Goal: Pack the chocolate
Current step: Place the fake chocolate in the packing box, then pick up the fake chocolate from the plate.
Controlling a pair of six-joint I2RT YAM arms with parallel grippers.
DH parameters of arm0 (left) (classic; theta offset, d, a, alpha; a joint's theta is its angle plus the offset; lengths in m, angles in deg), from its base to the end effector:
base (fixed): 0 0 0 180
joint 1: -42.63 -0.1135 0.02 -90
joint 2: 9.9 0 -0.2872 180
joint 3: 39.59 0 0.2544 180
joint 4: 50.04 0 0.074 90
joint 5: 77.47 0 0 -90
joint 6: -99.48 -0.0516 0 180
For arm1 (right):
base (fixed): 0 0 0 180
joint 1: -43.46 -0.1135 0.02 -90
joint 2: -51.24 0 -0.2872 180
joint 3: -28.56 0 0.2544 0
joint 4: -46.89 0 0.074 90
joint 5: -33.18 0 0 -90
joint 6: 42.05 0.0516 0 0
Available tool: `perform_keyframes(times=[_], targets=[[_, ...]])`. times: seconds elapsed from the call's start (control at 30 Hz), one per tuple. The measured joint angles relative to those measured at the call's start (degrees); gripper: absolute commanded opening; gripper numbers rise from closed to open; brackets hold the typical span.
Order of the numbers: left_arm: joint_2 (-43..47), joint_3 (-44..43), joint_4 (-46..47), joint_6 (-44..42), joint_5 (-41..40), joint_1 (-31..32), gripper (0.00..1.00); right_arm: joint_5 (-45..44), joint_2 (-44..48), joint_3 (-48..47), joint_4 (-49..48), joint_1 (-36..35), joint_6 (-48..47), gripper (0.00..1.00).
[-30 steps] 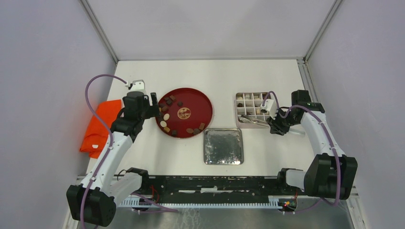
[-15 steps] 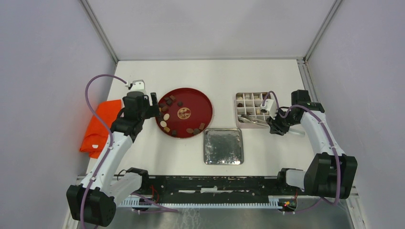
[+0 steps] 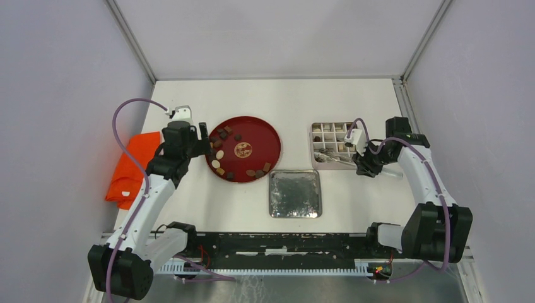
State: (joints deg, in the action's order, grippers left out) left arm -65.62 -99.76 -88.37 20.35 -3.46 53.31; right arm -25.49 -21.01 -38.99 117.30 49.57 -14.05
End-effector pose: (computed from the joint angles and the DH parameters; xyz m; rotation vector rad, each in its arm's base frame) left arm 0.2134 -0.0258 0.3016 -0.1631 2.1312 0.0817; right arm 0.2180 0.0037 0.2521 -1.3001 2.2479 0.4130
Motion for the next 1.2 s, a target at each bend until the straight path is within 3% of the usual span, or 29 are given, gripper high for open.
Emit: perform_keyframes(times=[0.33,0.63,0.9,1.2], targets=[[0.0,0.0,0.0,0.0,0.0,0.0,0.91,7.7,0.0,-4.6,0.0,-2.0,1.4,0.39],[0.0,0.0,0.0,0.0,-0.1,0.0,0.91,9.7,-1.7,-4.5,-13.5,-23.0,12.3,0.38],[0.0,0.0,0.0,0.0,-0.5,0.0,0.91,3.9,-15.0,-10.0,-23.3,-40.5,20.0,0.38],[0.0,0.0,0.0,0.0,-1.3,0.0,0.91,-1.4,-22.6,-15.2,-28.9,-51.5,29.6,0.39]])
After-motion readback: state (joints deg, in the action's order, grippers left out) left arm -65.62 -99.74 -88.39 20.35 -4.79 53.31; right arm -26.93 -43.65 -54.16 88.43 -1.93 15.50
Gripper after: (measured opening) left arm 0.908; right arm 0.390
